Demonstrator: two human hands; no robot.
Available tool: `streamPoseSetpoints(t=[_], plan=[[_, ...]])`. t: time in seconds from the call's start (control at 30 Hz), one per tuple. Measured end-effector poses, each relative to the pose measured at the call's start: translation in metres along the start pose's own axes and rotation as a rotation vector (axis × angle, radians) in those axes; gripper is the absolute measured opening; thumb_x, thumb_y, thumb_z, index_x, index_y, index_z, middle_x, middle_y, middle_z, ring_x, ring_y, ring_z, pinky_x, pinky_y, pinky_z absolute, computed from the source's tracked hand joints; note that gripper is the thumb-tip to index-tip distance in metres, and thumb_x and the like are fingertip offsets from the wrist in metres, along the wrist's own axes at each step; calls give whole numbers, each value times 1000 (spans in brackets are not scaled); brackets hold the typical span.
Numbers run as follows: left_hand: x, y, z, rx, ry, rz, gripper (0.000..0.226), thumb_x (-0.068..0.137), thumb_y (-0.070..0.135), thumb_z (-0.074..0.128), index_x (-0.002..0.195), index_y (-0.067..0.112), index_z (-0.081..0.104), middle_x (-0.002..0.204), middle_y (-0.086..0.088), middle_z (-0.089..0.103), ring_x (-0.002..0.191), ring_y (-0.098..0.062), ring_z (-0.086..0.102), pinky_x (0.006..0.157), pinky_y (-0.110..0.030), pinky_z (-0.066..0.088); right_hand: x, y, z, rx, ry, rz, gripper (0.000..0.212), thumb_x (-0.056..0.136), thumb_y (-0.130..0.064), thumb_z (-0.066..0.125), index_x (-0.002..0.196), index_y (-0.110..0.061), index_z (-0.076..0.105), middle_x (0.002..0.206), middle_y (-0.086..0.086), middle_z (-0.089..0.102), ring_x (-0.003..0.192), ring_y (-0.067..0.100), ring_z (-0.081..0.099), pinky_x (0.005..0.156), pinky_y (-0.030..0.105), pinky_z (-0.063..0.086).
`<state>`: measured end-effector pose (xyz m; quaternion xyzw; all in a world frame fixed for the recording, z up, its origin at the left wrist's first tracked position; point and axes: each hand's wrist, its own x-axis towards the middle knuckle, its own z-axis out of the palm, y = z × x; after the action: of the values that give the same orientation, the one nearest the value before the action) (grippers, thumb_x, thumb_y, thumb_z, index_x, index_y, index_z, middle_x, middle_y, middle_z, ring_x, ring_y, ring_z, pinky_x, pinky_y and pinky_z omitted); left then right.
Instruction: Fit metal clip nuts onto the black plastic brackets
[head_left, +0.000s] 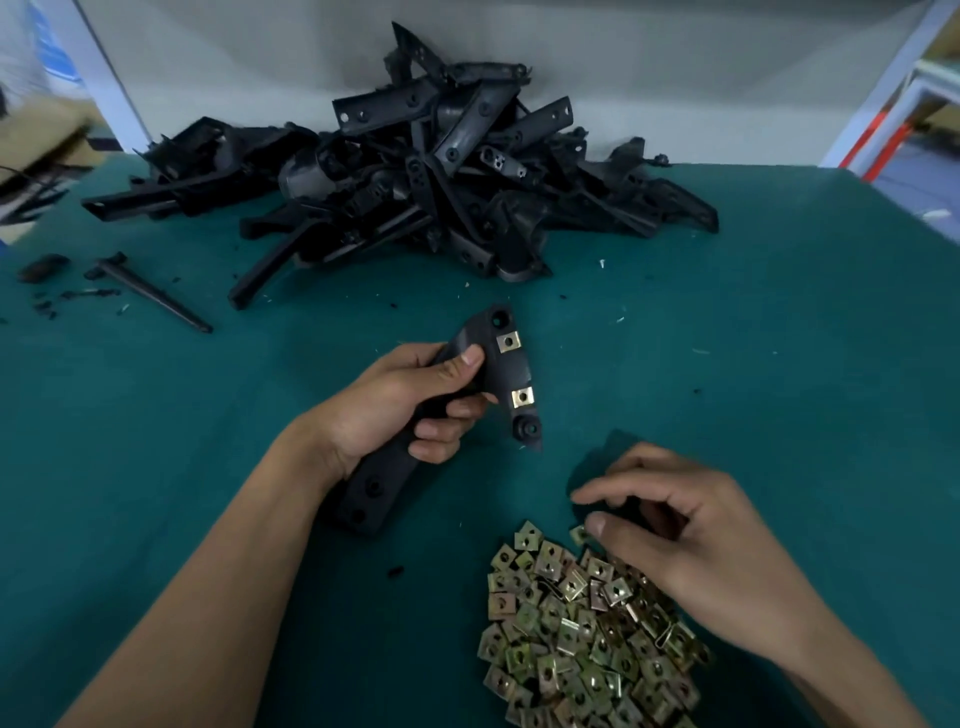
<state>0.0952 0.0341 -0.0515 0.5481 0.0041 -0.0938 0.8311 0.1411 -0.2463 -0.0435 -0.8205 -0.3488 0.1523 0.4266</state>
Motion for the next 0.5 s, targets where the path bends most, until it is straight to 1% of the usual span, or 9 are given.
streamPoseSetpoints(t=[0.03,0.1,0.17,0.2,0.27,0.33,0.37,0.43,0.5], plan=[[0,0,1,-12,11,7,25,99,35,57,97,10,54,72,-3,39,46,-8,31,40,-20,32,1,0,1,43,49,-4,11,83,-36,75,92,-40,79,88,-7,66,77,13,62,63,15,44],[-1,3,6,-40,62,43,25,101,36,53,98,12,48,71,-5,43,47,-12,34,42,-23,34,2,1,1,140,182,-12,15,82,-41,68,86,-32,80,81,-2,67,69,15,60,61,17,43],[-2,9,21,-43,177,137,30,103,38,46,94,9,47,72,-8,51,52,-20,46,47,-29,41,1,-6,2,216,296,-13,23,85,-41,66,76,-24,78,75,5,66,61,15,56,57,23,42],[-1,12,31,-43,246,191,38,102,40,43,92,4,52,75,-10,59,59,-26,57,50,-32,46,-2,-12,3,234,322,-19,28,89,-43,66,73,-22,76,72,7,65,58,14,54,55,25,43],[2,16,62,-83,346,280,51,97,45,41,92,3,69,86,-15,72,82,-33,73,59,-35,57,-14,-32,8,262,290,-41,31,95,-49,63,80,-24,75,72,5,68,61,17,60,58,36,50],[12,15,102,-156,387,333,57,99,50,36,99,6,72,97,-17,76,95,-33,74,67,-35,61,-29,-51,12,284,198,-39,27,93,-52,61,98,-27,72,71,0,68,64,20,64,63,45,52],[18,13,124,-173,393,332,58,103,50,31,106,7,69,100,-16,76,96,-31,74,69,-33,61,-37,-59,14,309,199,-32,25,93,-48,63,104,-26,70,66,-3,64,61,19,60,62,48,51],[29,6,164,-196,364,295,61,106,52,19,113,13,65,104,-12,76,95,-26,75,69,-32,61,-55,-69,13,404,322,-14,13,93,-28,66,103,-21,67,59,-6,53,56,17,49,57,53,52],[35,-8,202,-181,293,205,61,106,55,17,109,20,67,109,-10,76,92,-25,75,67,-34,61,-79,-65,0,547,509,40,11,92,-13,63,100,-18,69,62,5,58,55,24,53,56,54,53]])
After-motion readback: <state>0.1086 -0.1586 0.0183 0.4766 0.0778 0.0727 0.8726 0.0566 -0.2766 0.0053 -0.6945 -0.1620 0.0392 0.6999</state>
